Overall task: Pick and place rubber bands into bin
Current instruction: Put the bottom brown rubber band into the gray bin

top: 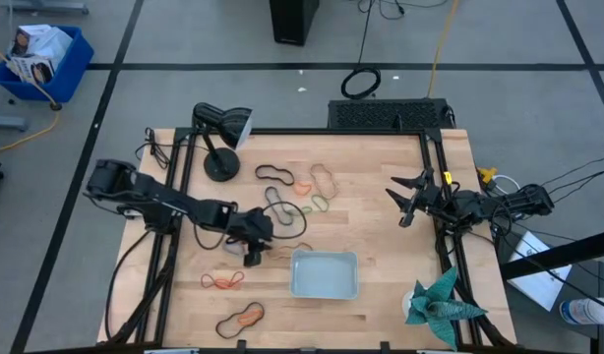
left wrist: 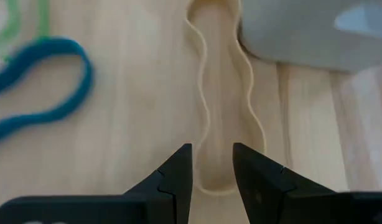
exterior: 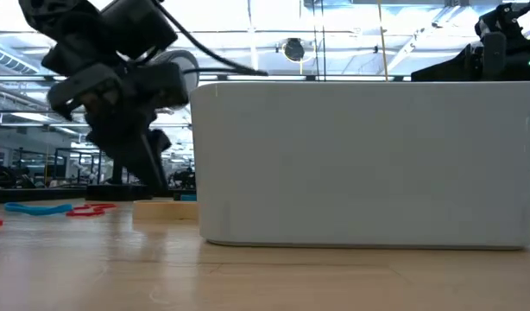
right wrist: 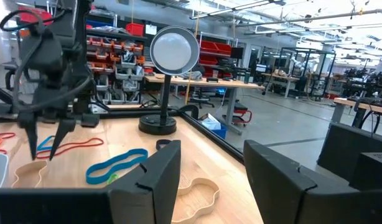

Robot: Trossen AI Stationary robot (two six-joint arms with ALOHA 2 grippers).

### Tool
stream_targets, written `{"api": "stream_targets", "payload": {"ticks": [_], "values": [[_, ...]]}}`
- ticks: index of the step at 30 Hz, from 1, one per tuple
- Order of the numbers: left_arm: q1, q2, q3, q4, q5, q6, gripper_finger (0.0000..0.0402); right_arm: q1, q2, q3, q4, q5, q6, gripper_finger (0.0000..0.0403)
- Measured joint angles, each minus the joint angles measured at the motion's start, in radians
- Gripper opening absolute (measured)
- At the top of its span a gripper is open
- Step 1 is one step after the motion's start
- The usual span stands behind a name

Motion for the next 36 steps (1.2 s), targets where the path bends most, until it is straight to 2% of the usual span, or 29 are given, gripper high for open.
{"api": "stream_targets", "payload": {"ticks": [8, 17, 29, 36], "values": [[-0.005, 0.078, 0.004, 0.021, -0.031, -0.046, 0.0120, 0.000, 0.000, 0.000, 0.000, 0.000, 0.000, 0.0169], [-0.005, 0.076, 0.001, 0.049, -0.032, -0.040, 0.0120, 0.000, 0.000, 0.000, 0.000, 0.000, 0.000, 0.0169], [-0.001, 0.076, 0.000, 0.052, -0.106, -0.018, 0.0120, 0.000, 0.000, 0.000, -0.008, 0.000, 0.000, 0.0169], [0.000, 0.076, -0.001, 0.052, -0.189, -0.023, 0.0120, 0.000, 0.000, 0.000, -0.008, 0.000, 0.000, 0.0169]]}}
